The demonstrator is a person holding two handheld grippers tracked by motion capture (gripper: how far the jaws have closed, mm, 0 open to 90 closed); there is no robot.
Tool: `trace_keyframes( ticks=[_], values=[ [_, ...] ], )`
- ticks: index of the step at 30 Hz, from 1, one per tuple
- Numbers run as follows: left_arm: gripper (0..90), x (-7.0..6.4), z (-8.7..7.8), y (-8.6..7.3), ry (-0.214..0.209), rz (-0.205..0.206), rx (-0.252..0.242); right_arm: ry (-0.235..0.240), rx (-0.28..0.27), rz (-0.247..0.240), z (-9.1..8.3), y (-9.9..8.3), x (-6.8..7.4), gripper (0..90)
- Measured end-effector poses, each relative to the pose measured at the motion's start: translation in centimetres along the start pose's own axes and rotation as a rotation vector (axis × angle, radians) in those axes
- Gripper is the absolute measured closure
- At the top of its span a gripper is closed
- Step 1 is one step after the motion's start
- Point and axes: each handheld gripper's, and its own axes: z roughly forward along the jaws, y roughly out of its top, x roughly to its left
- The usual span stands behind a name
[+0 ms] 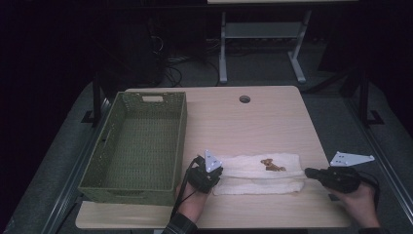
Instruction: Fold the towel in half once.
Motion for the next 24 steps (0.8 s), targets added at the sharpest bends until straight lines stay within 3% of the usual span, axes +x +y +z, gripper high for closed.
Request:
trace_keyframes(
  ticks=[9, 15, 17, 20, 24],
  values=[
    [85.3, -0.2, 0.2, -1.2, -0.034, -0.021, 0.033, 0.028, 0.026, 0.018, -0.2, -1.3, 0.7, 85.5],
    [73.5, 0.0, -0.5, -0.9, -0.057, -0.027, -0.012, 0.042, -0.009, 0.017, -0.9, -1.1, 1.0, 76.0],
    [72.2, -0.1, -0.6, -0.8, -0.059, -0.013, -0.034, 0.038, -0.031, 0.014, -1.2, -0.8, 1.1, 77.2],
    [72.4, 0.1, -0.1, -0.5, -0.082, 0.002, -0.029, 0.032, -0.036, 0.007, -0.9, -0.5, 1.0, 82.0],
    [74.2, 0.5, 0.6, -0.6, -0.13, -0.022, -0.011, 0.059, 0.0, 0.006, 0.2, -0.5, 0.8, 86.1]
  ],
)
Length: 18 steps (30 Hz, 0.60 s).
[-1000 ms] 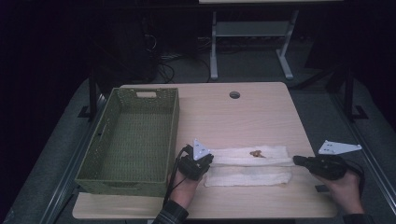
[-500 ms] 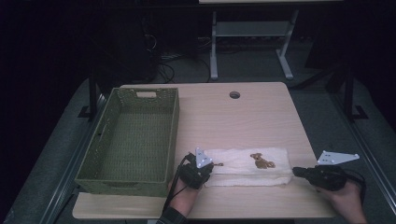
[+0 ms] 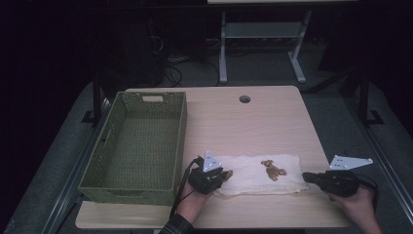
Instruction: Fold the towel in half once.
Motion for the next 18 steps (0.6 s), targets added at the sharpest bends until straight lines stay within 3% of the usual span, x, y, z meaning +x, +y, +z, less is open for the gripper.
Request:
trace_keyframes(
  ticks=[6, 11, 15, 18],
  values=[
    [75.1, 0.3, 0.9, -0.6, -0.08, 0.011, 0.073, 0.041, 0.034, -0.003, 0.6, -0.5, 0.4, 88.1],
    [76.0, -0.5, 2.0, -1.3, -0.097, 0.051, 0.15, 0.042, 0.104, -0.014, 1.6, -0.9, 0.7, 89.0],
    [76.4, -0.9, 1.9, -1.4, -0.087, 0.067, 0.148, 0.03, 0.124, -0.028, 1.6, -0.8, 0.9, 89.6],
    [76.4, -1.4, 2.0, -1.4, -0.108, 0.082, 0.149, 0.018, 0.137, -0.023, 1.2, -1.0, 1.0, 89.7]
  ],
)
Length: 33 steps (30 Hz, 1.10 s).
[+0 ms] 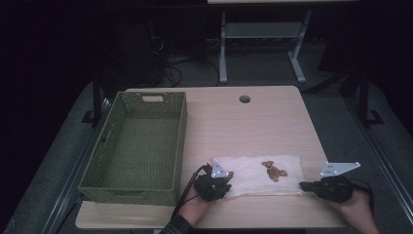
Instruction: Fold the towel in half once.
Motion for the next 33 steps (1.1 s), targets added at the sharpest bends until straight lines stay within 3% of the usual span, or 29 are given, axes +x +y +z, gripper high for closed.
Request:
trace_keyframes(
  ticks=[8, 15, 19, 26, 33],
  values=[
    [75.6, -0.8, 0.2, 0.2, -0.028, 0.042, 0.009, -0.011, -0.003, 0.019, -1.2, -1.4, 0.2, 89.7],
    [62.9, 0.6, 0.0, 1.3, -0.015, 0.031, -0.034, -0.035, -0.015, -0.013, -1.1, 0.0, -0.2, 80.1],
    [54.4, 1.3, 0.1, 2.0, 0.014, 0.03, -0.047, -0.062, -0.046, -0.019, -0.6, 1.5, -1.4, 76.5],
    [49.0, 2.5, 0.5, 2.8, 0.067, 0.015, -0.076, -0.133, -0.076, -0.028, 0.4, 4.2, -4.1, 72.6],
    [48.4, 4.3, 0.7, 3.6, 0.114, -0.021, -0.099, -0.132, -0.074, 0.021, 1.6, 4.5, -6.7, 67.6]
  ],
)
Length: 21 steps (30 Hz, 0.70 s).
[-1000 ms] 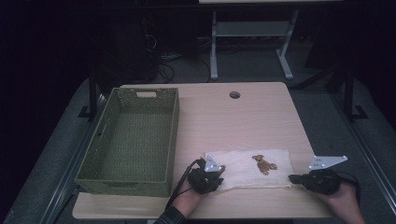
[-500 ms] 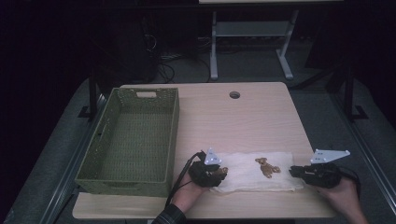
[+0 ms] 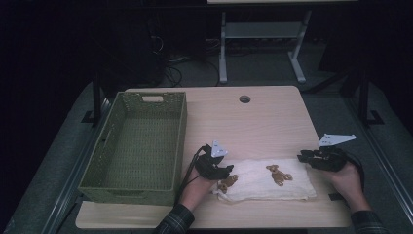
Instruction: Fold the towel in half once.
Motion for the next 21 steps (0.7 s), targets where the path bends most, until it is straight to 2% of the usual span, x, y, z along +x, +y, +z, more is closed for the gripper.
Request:
trace_keyframes(
  ticks=[4, 7, 13, 15, 21],
  values=[
    [48.4, 0.5, 0.3, 0.0, 0.017, -0.009, 0.005, -0.017, 0.027, 0.009, 0.6, -0.5, -0.1, 62.5],
    [48.3, 0.8, 0.5, -0.1, 0.025, -0.027, 0.009, -0.018, 0.051, 0.014, 1.0, -0.9, -0.3, 62.5],
    [48.3, 1.4, 0.6, 0.0, 0.069, -0.052, 0.003, 0.003, 0.049, 0.014, 0.9, -0.9, 0.3, 81.5],
    [48.3, 1.7, 0.6, -0.1, 0.075, -0.068, 0.002, -0.006, 0.056, -0.003, 1.0, -0.8, 0.5, 83.2],
    [48.9, 1.8, 1.2, -0.3, 0.08, -0.063, 0.033, -0.008, 0.051, -0.005, 1.0, -0.9, 0.6, 83.4]
  ],
)
